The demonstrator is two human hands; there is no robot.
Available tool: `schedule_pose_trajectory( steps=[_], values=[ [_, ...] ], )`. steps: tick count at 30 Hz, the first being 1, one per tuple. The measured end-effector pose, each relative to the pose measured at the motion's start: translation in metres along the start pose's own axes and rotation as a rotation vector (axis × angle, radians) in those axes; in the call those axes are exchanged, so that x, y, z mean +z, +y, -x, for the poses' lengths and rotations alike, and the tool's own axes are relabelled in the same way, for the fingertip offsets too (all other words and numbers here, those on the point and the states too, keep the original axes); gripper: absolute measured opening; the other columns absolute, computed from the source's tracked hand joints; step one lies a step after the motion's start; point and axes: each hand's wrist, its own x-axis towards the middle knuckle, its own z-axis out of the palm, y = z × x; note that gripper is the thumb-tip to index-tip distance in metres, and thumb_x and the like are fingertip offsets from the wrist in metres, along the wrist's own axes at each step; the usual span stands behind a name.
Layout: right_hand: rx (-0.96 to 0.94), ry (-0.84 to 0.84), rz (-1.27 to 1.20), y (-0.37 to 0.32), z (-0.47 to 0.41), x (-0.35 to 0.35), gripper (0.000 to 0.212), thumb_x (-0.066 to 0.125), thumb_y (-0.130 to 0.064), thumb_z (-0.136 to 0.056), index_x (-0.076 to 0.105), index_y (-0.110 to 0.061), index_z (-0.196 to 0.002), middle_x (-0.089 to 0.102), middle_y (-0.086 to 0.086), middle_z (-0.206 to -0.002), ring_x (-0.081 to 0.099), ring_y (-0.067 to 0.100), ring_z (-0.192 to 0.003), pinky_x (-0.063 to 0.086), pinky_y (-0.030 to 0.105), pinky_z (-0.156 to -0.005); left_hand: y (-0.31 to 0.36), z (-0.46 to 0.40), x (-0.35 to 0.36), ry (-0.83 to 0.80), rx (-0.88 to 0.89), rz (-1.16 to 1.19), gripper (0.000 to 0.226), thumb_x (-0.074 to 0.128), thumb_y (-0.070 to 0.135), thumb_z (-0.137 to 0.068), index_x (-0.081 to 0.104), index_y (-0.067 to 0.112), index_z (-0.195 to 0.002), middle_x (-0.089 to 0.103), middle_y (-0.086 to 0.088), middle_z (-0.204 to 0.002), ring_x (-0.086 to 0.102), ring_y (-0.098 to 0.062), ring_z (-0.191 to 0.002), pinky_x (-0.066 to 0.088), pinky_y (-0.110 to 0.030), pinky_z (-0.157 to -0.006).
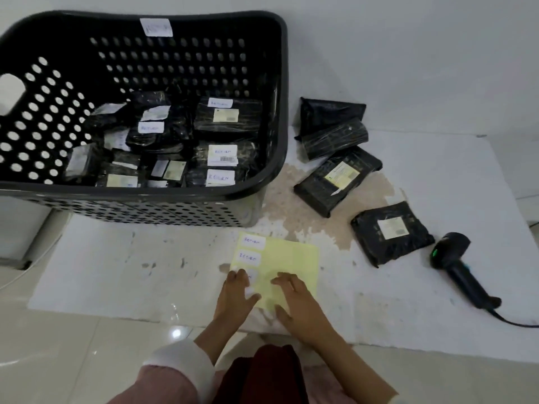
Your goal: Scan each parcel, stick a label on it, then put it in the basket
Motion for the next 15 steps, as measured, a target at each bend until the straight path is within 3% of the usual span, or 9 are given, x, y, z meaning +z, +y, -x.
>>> schedule_pose_trajectory(
  steps=[4, 9, 12, 15],
  values=[
    [0.036, -0.121, 0.236, 0.005, -0.009, 0.028, 0.061, 0.043, -0.036, -0.099, 0.020, -0.016, -0.151, 0.001, 0.007, -0.161, -0.001, 0.023, -0.149, 0.007, 0.030, -0.119, -0.008, 0.000, -0.008, -0.037, 0.103, 0.008, 0.027, 0.070, 0.017, -0.081, 0.044, 0.016, -0.087, 0.043, -0.001, -0.097, 0.047, -0.015, -0.077, 0.037, -0.022, -0.067],
    [0.077, -0.113, 0.330, 0.002, -0.012, 0.041, 0.058, 0.037, -0.040, -0.100, 0.016, -0.025, -0.153, -0.006, 0.008, -0.161, -0.009, 0.026, -0.149, -0.001, 0.038, -0.119, -0.005, 0.001, -0.012, -0.031, 0.141, 0.031, 0.006, 0.057, 0.003, -0.085, 0.056, 0.004, -0.079, 0.045, -0.009, -0.096, 0.057, -0.028, -0.083, 0.047, -0.032, -0.076],
    [0.115, -0.122, 0.376, -0.003, -0.008, 0.046, 0.059, 0.037, -0.039, -0.100, 0.012, -0.032, -0.153, -0.016, 0.008, -0.160, -0.018, 0.030, -0.147, -0.011, 0.042, -0.117, -0.001, -0.001, -0.013, -0.043, 0.157, -0.086, 0.014, 0.050, 0.006, -0.093, 0.060, -0.001, -0.098, 0.047, -0.013, -0.110, 0.058, -0.028, -0.094, 0.048, -0.034, -0.086],
    [0.127, -0.141, 0.428, -0.005, -0.007, 0.047, 0.062, 0.037, -0.036, -0.099, 0.007, -0.033, -0.153, -0.020, 0.009, -0.159, -0.020, 0.031, -0.146, -0.011, 0.043, -0.118, -0.001, 0.000, -0.013, -0.040, 0.140, -0.182, 0.021, 0.043, 0.011, -0.098, 0.055, 0.001, -0.111, 0.044, -0.011, -0.120, 0.051, -0.025, -0.108, 0.043, -0.029, -0.091]
  ],
)
